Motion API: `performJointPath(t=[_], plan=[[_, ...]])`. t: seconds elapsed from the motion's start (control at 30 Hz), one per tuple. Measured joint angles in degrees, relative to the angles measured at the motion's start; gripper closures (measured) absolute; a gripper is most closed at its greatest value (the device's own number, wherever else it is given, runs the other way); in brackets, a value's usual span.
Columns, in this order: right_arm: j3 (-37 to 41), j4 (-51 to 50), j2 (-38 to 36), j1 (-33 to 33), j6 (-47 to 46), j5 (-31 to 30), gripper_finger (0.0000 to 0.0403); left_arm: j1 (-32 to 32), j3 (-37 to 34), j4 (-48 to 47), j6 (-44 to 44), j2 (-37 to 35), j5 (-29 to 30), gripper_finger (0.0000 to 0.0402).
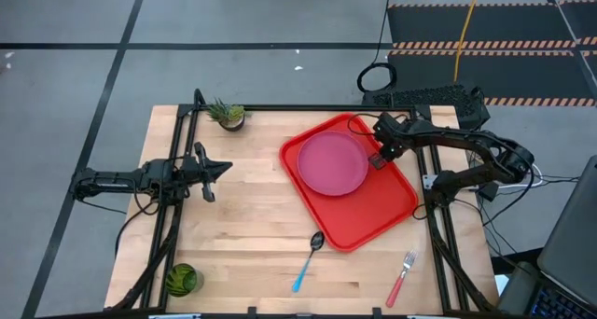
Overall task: Pick and place plate/cup/fork/spoon on tray
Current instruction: Adjust the orange tray
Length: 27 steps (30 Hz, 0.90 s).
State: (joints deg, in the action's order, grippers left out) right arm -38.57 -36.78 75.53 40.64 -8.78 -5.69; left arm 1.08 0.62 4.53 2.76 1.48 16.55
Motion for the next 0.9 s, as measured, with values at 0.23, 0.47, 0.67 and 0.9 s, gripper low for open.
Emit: performJointPath(t=[0.23,0.47,0.67,0.9], plan=[[0.0,1.0,0.0,-2.0,3.4,0.0,0.0366,0.0,0.0,0.0,0.0,0.0,0.0,0.0396],[-0.2,4.2,2.1,-5.2,5.2,-0.1,0.0366,0.0,0.0,0.0,0.0,0.0,0.0,0.0396],[-0.2,12.3,4.2,-7.6,7.2,-0.2,0.0366,0.0,0.0,0.0,0.0,0.0,0.0,0.0396],[-2.0,14.5,4.6,-8.9,11.8,0.0,0.0366,0.0,0.0,0.0,0.0,0.0,0.0,0.0396]])
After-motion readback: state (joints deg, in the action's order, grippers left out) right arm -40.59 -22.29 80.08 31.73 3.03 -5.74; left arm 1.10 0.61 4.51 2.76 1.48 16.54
